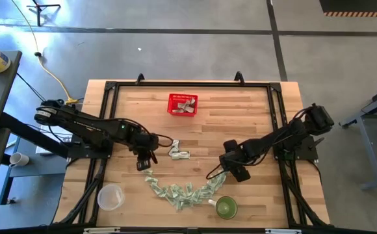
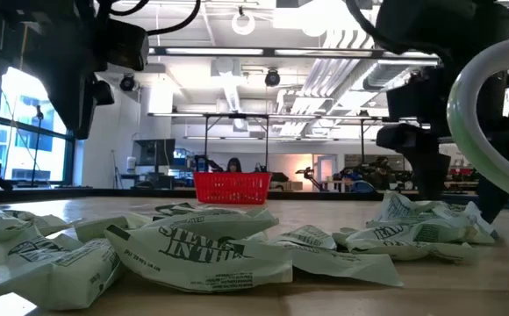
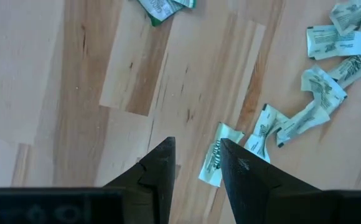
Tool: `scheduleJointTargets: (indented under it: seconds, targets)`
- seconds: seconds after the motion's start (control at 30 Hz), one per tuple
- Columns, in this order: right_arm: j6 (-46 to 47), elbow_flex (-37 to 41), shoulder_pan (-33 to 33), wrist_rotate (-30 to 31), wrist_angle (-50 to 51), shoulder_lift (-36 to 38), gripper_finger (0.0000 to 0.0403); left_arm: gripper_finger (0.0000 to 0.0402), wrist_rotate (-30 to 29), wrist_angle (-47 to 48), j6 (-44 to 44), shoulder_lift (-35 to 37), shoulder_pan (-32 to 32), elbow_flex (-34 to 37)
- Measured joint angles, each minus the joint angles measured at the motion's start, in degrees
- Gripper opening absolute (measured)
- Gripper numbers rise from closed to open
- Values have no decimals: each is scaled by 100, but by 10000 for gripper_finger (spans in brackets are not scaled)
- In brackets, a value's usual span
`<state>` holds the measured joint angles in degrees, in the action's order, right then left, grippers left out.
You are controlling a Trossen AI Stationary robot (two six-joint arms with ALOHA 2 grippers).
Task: Pick and place items into bin
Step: Put the light green stevia packet into the red bin
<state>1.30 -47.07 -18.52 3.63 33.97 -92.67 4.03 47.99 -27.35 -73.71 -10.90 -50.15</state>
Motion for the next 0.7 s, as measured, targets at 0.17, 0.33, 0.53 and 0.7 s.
scheduleJointTargets:
  seconds: [0.17, 0.33, 0.53, 0.7]
  targets:
    - [114, -2, -2, -53, 81, -23, 156, 160, -149, -6, 11, 0, 0, 0]
    - [137, -2, 62, -53, -12, -25, 64, 160, -209, -7, 9, 0, 0, 0]
    - [156, -4, 455, 329, -19, -27, 10, 160, -211, -4, -86, 0, 0, 0]
    - [-87, -210, 1173, 372, -147, 94, 2, 160, -211, 6, -353, 0, 0, 0]
